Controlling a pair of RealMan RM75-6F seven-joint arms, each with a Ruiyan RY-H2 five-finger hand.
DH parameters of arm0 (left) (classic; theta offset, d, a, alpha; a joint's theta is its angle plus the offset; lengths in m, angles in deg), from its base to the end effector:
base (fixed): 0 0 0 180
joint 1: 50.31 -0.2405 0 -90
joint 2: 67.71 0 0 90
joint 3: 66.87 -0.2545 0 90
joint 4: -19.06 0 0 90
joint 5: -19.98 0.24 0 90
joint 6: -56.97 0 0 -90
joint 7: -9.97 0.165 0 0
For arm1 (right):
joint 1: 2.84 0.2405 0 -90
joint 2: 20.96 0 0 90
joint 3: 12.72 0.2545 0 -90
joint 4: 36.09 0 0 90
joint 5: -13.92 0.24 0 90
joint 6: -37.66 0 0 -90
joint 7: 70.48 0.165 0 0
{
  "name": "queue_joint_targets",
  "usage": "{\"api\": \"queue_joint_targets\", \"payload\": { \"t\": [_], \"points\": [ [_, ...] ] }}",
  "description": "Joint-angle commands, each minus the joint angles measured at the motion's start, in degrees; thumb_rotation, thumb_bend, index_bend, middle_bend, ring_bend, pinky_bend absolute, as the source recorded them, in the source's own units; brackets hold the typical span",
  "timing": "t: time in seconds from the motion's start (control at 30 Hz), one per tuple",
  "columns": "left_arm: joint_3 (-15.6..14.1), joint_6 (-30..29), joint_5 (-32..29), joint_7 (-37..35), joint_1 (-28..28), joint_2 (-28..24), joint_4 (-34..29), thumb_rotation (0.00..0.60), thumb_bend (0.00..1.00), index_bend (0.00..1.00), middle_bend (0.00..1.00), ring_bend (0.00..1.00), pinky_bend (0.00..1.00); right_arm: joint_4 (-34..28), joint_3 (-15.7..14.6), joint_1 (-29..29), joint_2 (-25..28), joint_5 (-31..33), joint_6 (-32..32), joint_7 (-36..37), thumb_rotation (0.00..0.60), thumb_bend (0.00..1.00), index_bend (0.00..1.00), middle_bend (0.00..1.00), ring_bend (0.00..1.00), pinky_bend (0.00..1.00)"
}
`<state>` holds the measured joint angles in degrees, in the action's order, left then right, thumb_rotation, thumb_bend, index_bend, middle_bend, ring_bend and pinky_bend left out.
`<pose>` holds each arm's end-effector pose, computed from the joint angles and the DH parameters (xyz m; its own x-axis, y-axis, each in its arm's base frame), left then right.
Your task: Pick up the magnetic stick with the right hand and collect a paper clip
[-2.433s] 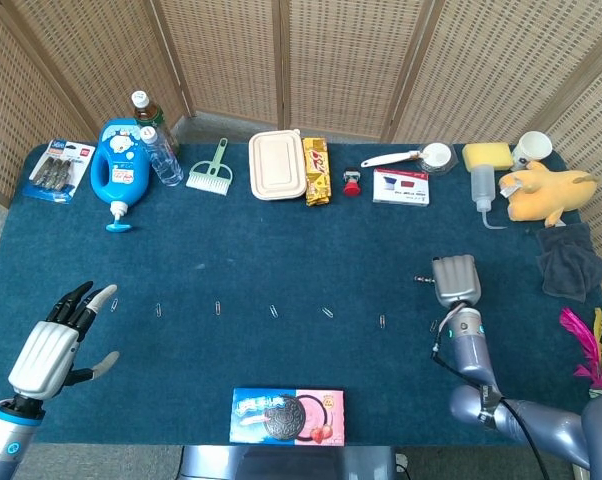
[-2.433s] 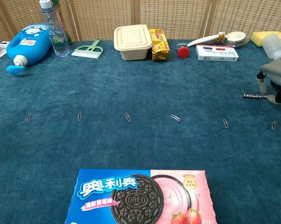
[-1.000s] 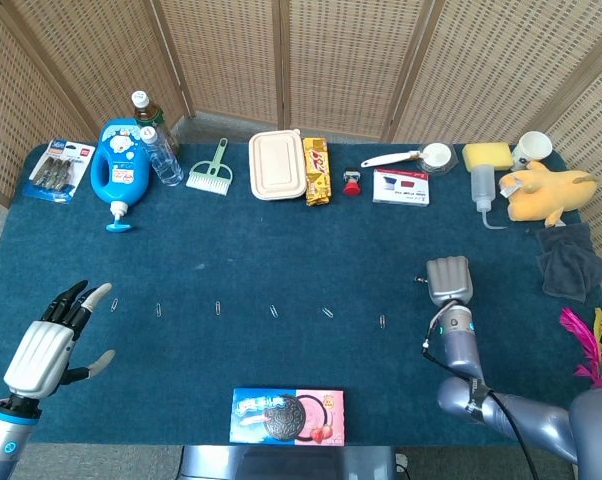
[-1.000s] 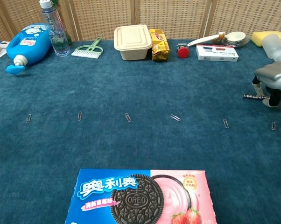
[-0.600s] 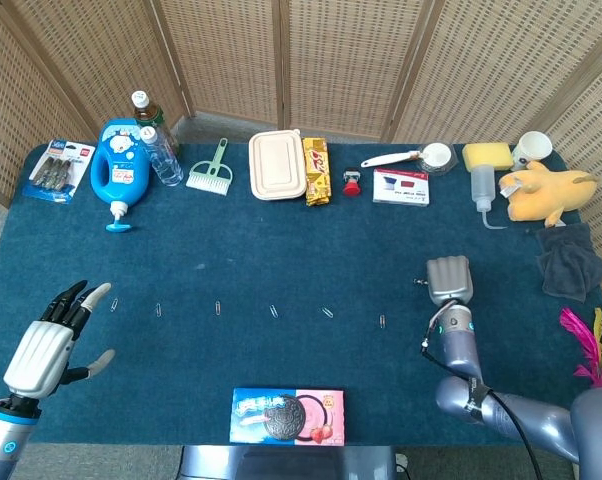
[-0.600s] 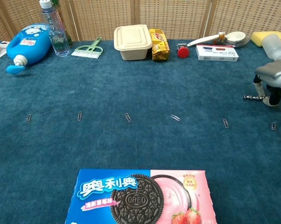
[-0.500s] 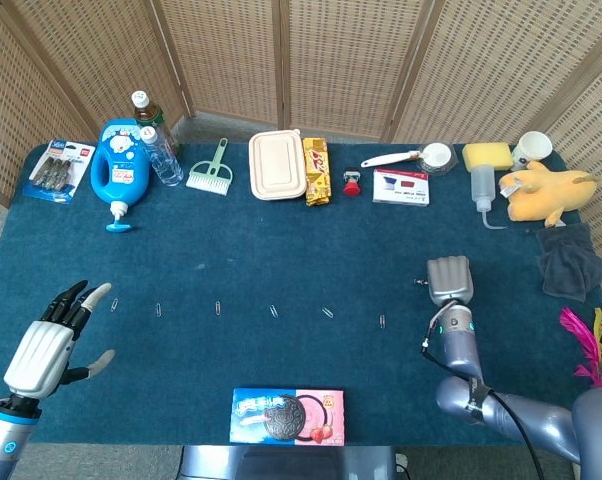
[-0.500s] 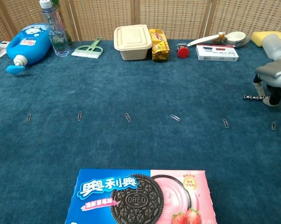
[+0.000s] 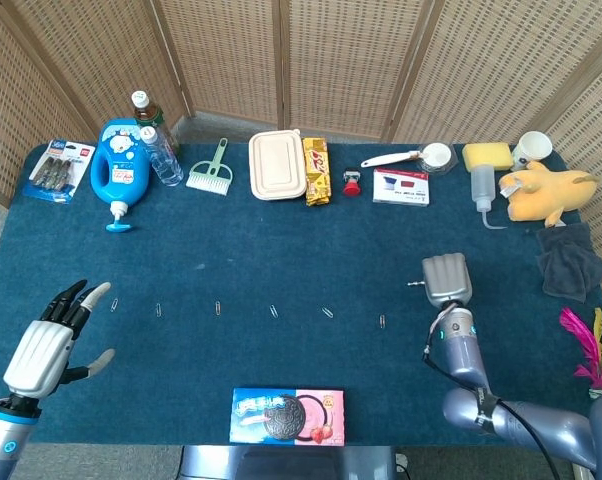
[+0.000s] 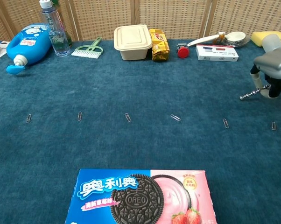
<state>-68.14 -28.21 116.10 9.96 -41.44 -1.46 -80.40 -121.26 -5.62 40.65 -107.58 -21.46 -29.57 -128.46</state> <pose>-0.2524 0.1992 0.0894 0.2668 0.0650 0.9615 0.9371 -0.2504 -0.2431 -0.2193 -0.3783 -0.0144 0.8013 -0.2696 0.5341 -0.5690 -0.0674 0.8196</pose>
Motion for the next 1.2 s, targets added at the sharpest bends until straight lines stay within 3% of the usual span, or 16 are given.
{"api": "queue_joint_targets", "payload": {
  "t": [0.03, 0.13, 0.47, 0.87, 1.2],
  "points": [
    [0.0, 0.0, 0.1, 0.1, 0.0, 0.0, -0.1, 0.6, 0.42, 0.01, 0.15, 0.03, 0.1, -4.2, -0.2, -0.9, 2.4, -3.0, -1.8, 1.9, 0.6, 0.45, 0.62, 0.86, 0.81, 0.57],
    [0.0, 0.0, 0.2, 0.3, 0.1, 0.1, -0.4, 0.6, 0.42, 0.01, 0.15, 0.03, 0.1, -9.5, -0.2, -1.7, 5.1, -6.1, -3.1, 3.9, 0.6, 0.45, 0.63, 0.87, 0.82, 0.57],
    [-0.1, -0.2, 0.3, 0.4, -0.1, -0.1, -0.6, 0.6, 0.42, 0.01, 0.15, 0.03, 0.1, -18.7, -1.3, -2.5, 9.0, -12.4, -3.9, 6.4, 0.6, 0.45, 0.63, 0.87, 0.82, 0.58],
    [-0.3, -0.6, 0.6, -0.1, -0.3, -0.5, -0.4, 0.6, 0.42, 0.01, 0.15, 0.03, 0.1, -20.9, -4.9, -2.8, 7.1, -16.9, -6.1, 1.6, 0.6, 0.45, 0.63, 0.87, 0.82, 0.58],
    [-0.4, -0.5, 0.7, -0.3, -0.3, -0.3, -0.2, 0.6, 0.42, 0.01, 0.15, 0.03, 0.1, -19.3, -6.6, -2.8, 4.8, -16.3, -5.6, -1.9, 0.6, 0.45, 0.63, 0.87, 0.82, 0.58]
  ]
}}
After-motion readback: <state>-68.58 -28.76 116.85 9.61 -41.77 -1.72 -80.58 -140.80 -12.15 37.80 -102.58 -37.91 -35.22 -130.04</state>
